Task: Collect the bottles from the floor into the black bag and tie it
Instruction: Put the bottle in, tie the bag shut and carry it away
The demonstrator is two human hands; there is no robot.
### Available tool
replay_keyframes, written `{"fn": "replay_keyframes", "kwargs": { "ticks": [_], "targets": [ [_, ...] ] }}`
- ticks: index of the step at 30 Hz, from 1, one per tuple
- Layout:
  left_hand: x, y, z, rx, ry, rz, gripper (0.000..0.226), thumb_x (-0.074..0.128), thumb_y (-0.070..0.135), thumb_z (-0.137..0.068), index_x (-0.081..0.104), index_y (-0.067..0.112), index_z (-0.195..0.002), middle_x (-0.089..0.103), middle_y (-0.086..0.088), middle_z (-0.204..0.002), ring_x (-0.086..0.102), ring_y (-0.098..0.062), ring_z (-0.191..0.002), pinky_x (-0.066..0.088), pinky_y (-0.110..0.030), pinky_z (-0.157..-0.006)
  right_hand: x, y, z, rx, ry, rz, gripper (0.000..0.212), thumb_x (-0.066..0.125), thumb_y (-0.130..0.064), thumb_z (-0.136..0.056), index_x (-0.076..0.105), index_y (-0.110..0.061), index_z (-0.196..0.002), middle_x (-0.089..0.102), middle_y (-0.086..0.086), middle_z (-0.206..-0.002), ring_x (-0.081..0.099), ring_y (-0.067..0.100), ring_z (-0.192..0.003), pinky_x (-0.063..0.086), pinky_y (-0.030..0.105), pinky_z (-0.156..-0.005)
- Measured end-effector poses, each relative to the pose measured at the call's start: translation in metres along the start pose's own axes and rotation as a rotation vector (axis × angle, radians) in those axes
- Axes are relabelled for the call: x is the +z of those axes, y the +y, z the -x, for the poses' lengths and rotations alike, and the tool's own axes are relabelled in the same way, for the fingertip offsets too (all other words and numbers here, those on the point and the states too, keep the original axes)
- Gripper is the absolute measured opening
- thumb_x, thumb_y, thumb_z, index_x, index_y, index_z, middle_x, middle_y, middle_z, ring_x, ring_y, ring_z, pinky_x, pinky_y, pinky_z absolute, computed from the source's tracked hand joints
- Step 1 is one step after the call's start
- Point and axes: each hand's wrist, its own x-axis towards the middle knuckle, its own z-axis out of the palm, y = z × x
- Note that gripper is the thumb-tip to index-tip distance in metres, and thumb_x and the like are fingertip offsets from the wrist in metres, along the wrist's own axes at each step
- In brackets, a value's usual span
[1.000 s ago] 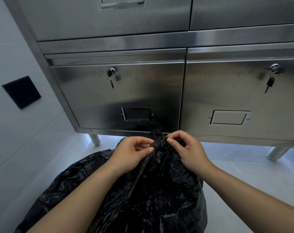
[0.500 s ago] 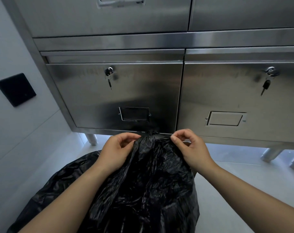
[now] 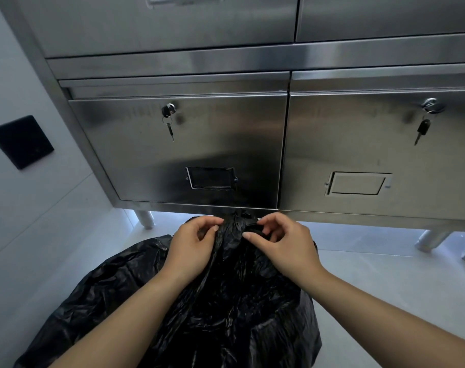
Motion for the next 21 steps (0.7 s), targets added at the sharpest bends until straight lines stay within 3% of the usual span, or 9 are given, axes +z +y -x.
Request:
{"fn": "replay_keyframes", "kwargs": {
  "ticks": [4,8,15,21],
  "targets": [
    [0.001,-0.001,0.001,0.006,-0.025,0.068,0.023,0.048,0.015,-0.095,0.070,0.023,-0.096,0.071,0.007,-0.101,0.064,-0.003,-0.097,0.046,-0.017,-0.085,0.000,0.005,-0.001,0.072,-0.024,0.025,0.013,0.078,-0.034,-0.072,0.066,-0.031,-0.078,0.064,-0.012,-0.069,0.055,-0.002,-0.063,0.038,0.002,-0.055],
    [0.001,-0.003,0.001,-0.035,-0.113,0.123,0.013,0.063,0.022,-0.088,0.070,0.030,-0.095,0.075,0.006,-0.092,0.068,-0.004,-0.091,0.049,-0.021,-0.087,-0.003,0.007,-0.004,0.091,-0.057,0.017,0.011,0.078,-0.029,-0.073,0.069,-0.030,-0.080,0.069,-0.010,-0.074,0.060,0.004,-0.064,0.041,0.003,-0.058],
    [-0.003,-0.002,0.000,-0.092,-0.214,0.042,0.024,0.082,0.011,-0.069,0.072,0.029,-0.081,0.074,0.003,-0.070,0.065,-0.003,-0.060,0.051,-0.013,-0.062,-0.008,0.010,-0.008,0.097,-0.096,0.044,0.012,0.078,-0.024,-0.073,0.069,-0.031,-0.072,0.068,-0.013,-0.067,0.061,0.000,-0.066,0.043,0.004,-0.058],
    [-0.022,-0.011,0.000,-0.167,-0.195,0.065,0.022,0.075,0.001,-0.074,0.072,0.022,-0.077,0.073,0.006,-0.063,0.066,-0.001,-0.059,0.052,-0.010,-0.060,-0.027,0.023,-0.015,0.174,-0.128,0.089,0.017,0.079,-0.021,-0.072,0.066,-0.028,-0.064,0.066,-0.010,-0.062,0.058,0.005,-0.057,0.041,0.005,-0.053]
  ]
}}
